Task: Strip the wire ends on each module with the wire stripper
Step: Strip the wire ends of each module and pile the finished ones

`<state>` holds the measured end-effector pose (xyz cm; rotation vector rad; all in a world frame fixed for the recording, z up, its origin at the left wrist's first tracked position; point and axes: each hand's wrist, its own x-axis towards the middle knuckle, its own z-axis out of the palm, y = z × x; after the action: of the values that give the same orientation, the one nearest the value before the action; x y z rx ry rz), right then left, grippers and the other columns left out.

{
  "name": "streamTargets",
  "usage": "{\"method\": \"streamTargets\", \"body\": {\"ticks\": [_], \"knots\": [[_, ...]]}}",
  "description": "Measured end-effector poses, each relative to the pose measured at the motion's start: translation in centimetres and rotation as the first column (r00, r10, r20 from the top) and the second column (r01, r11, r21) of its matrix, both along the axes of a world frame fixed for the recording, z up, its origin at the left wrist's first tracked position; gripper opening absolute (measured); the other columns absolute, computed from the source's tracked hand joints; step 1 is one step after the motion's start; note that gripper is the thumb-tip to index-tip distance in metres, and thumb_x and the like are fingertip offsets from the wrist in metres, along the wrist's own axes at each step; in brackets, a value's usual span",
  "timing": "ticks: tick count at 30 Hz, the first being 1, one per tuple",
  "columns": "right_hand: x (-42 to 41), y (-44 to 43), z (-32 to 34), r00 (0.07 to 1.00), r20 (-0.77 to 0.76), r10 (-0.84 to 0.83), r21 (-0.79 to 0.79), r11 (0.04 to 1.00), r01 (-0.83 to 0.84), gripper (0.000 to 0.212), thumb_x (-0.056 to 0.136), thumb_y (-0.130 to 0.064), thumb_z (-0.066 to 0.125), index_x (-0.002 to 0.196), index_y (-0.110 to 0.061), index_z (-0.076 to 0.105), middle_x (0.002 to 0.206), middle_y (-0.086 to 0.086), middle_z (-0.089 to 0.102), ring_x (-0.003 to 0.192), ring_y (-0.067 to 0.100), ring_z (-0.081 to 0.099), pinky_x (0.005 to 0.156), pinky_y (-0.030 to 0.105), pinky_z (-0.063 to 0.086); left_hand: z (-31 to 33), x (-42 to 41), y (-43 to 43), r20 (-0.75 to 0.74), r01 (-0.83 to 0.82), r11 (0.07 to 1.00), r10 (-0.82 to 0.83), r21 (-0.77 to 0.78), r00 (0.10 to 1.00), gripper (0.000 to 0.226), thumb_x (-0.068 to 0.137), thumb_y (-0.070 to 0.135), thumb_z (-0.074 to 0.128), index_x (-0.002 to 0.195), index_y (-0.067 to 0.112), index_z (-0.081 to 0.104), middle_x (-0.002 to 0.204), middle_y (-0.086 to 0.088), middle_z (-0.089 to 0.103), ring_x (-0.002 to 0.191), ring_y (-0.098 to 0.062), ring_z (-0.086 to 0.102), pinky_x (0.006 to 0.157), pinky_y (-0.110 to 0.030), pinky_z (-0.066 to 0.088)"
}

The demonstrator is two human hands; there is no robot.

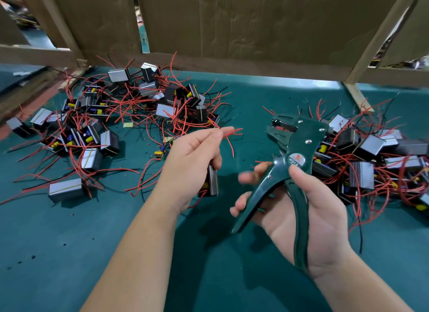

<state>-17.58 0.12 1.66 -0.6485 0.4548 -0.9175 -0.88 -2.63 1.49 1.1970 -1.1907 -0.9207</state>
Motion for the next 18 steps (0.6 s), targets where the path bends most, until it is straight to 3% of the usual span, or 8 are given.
{"method": "streamTargets", "body": {"ticks": [2, 5, 8, 11, 13, 14, 16, 18], "knots": [[0.1, 0.0, -0.2, 1.000, -0.017, 0.011, -0.007, 1.000, -0.011, 0.060, 0.048, -0.038, 0.088, 0.095, -0.005, 0.071, 0.099, 0.026, 0.063, 0.069, 0.037, 0.062, 0.068, 0.050, 0.055, 0.1, 0.1, -0.1, -0.059, -0.052, 0.999, 0.052, 0.006, 0.997, 0.042, 0.097, 0.021, 0.045, 0.059, 0.020, 0.062, 0.058, 0.012, 0.056, 0.062, -0.016, 0.047, 0.072, -0.034, 0.040], [0.7, 0.3, -0.5, 0.988, -0.056, 0.146, -0.010, 0.989, -0.146, 0.069, 0.050, -0.034, 0.088, 0.106, 0.000, 0.069, 0.079, 0.030, 0.059, 0.069, 0.039, 0.062, 0.070, 0.052, 0.053, 0.2, -0.3, -0.2, -0.348, -0.016, 0.998, 0.038, 0.065, 0.937, 0.035, 0.100, 0.016, 0.042, 0.085, -0.009, 0.062, 0.061, 0.011, 0.054, 0.052, -0.011, 0.043, 0.057, -0.028, 0.041], [1.5, 0.9, -0.7, 0.966, -0.095, 0.239, -0.052, 0.968, -0.245, 0.063, 0.060, -0.023, 0.082, 0.115, 0.002, 0.063, 0.078, 0.031, 0.058, 0.070, 0.039, 0.061, 0.071, 0.051, 0.051, 0.6, -1.2, 0.0, -0.514, 0.098, 0.987, -0.019, 0.125, 0.857, 0.032, 0.098, 0.026, 0.045, 0.095, 0.014, 0.074, 0.068, -0.006, 0.047, 0.044, -0.008, 0.044, 0.040, -0.014, 0.032], [1.3, 1.1, -1.3, 0.968, -0.170, 0.184, -0.078, 0.977, -0.199, 0.049, 0.062, -0.014, 0.074, 0.109, -0.002, 0.067, 0.079, 0.028, 0.058, 0.067, 0.040, 0.061, 0.067, 0.050, 0.051, 0.6, -1.3, 0.0, -0.384, 0.053, 0.989, 0.005, 0.141, 0.924, 0.030, 0.093, 0.032, 0.047, 0.092, 0.020, 0.075, 0.072, -0.006, 0.061, 0.054, -0.014, 0.057, 0.044, -0.022, 0.042], [0.9, 0.9, -1.5, 0.976, -0.175, 0.127, -0.101, 0.984, -0.146, 0.049, 0.060, -0.015, 0.079, 0.107, -0.004, 0.069, 0.081, 0.027, 0.060, 0.067, 0.041, 0.061, 0.066, 0.052, 0.051, 0.1, -0.3, -0.2, -0.125, -0.130, 0.991, 0.131, 0.021, 0.983, 0.030, 0.089, 0.030, 0.045, 0.093, 0.022, 0.074, 0.085, -0.009, 0.065, 0.081, -0.017, 0.061, 0.074, -0.035, 0.051], [0.7, 0.8, -1.6, 0.982, -0.175, 0.072, -0.127, 0.987, -0.095, 0.050, 0.058, -0.016, 0.082, 0.106, -0.007, 0.070, 0.084, 0.025, 0.063, 0.068, 0.042, 0.062, 0.067, 0.053, 0.051, -0.3, 0.2, -0.3, 0.067, -0.228, 0.971, 0.233, -0.069, 0.970, 0.029, 0.090, 0.027, 0.044, 0.098, 0.021, 0.071, 0.088, -0.003, 0.065, 0.090, -0.013, 0.059, 0.086, -0.031, 0.047], [0.2, 0.4, -1.5, 0.980, -0.179, -0.085, -0.182, 0.982, 0.052, 0.051, 0.059, -0.015, 0.081, 0.108, -0.009, 0.069, 0.091, 0.018, 0.069, 0.070, 0.041, 0.064, 0.067, 0.054, 0.052, -0.7, 1.4, -0.4, 0.318, -0.374, 0.889, 0.447, -0.265, 0.836, 0.026, 0.093, 0.016, 0.045, 0.108, 0.017, 0.066, 0.094, 0.008, 0.058, 0.096, -0.006, 0.052, 0.089, -0.015, 0.038], [-0.4, -0.1, -1.2, 0.938, -0.214, -0.272, -0.245, 0.945, 0.218, 0.052, 0.063, -0.011, 0.078, 0.113, -0.007, 0.064, 0.094, 0.012, 0.071, 0.072, 0.038, 0.066, 0.066, 0.053, 0.054, -0.7, 2.5, -0.3, 0.372, -0.511, 0.789, 0.613, -0.342, 0.697, 0.030, 0.089, 0.001, 0.046, 0.114, 0.008, 0.062, 0.099, 0.004, 0.052, 0.100, -0.012, 0.048, 0.090, -0.015, 0.035]]}}
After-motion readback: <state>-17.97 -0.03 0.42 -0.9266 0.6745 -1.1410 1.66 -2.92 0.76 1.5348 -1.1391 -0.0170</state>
